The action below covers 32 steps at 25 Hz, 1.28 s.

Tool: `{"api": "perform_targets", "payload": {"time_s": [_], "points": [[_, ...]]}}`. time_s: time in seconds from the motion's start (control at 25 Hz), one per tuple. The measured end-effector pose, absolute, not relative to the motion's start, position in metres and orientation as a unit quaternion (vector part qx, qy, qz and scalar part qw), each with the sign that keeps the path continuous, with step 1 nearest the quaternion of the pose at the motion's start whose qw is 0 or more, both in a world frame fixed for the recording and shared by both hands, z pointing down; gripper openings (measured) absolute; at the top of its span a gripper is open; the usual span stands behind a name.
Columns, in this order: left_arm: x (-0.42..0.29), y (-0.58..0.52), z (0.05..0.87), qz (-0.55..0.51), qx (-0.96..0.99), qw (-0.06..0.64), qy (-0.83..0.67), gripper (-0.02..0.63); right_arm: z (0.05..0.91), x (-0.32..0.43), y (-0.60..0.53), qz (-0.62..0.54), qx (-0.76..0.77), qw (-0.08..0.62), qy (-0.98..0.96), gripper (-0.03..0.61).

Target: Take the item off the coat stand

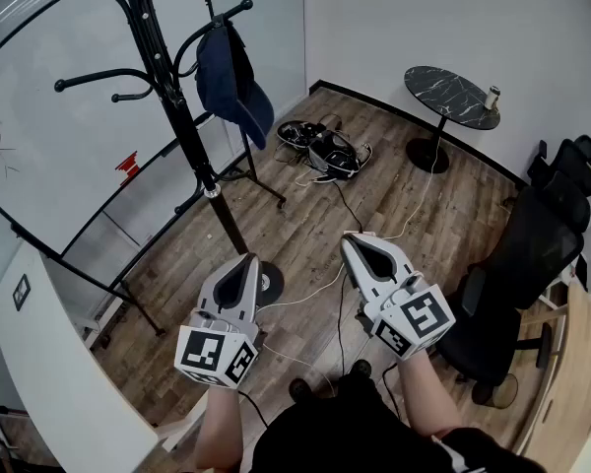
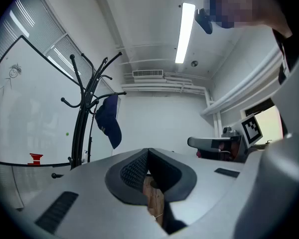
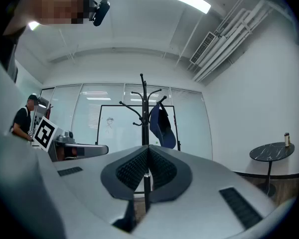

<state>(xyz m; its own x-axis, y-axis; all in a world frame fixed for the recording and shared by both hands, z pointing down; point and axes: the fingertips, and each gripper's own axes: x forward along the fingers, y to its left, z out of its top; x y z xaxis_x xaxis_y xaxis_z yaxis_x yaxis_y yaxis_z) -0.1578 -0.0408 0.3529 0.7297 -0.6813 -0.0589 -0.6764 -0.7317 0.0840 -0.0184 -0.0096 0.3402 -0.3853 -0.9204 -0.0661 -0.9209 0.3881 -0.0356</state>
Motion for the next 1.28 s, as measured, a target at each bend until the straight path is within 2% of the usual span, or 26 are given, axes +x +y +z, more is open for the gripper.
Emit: {"api": "perform_targets", "payload": {"time_s": [0.92, 1.28], "points": [[-0.157, -0.031, 0.365, -0.038, 0.934, 0.043, -0.353, 0.015, 0.347, -0.026, -0.006, -0.007, -0.566, 0.051, 0.823, 0.032], [-0.132, -0.067, 0.368, -0.027, 0.914, 0.041, -0.403, 0.015, 0.350, -0.007, -0.057, -0.008, -0.520, 0.043, 0.853, 0.032]]}}
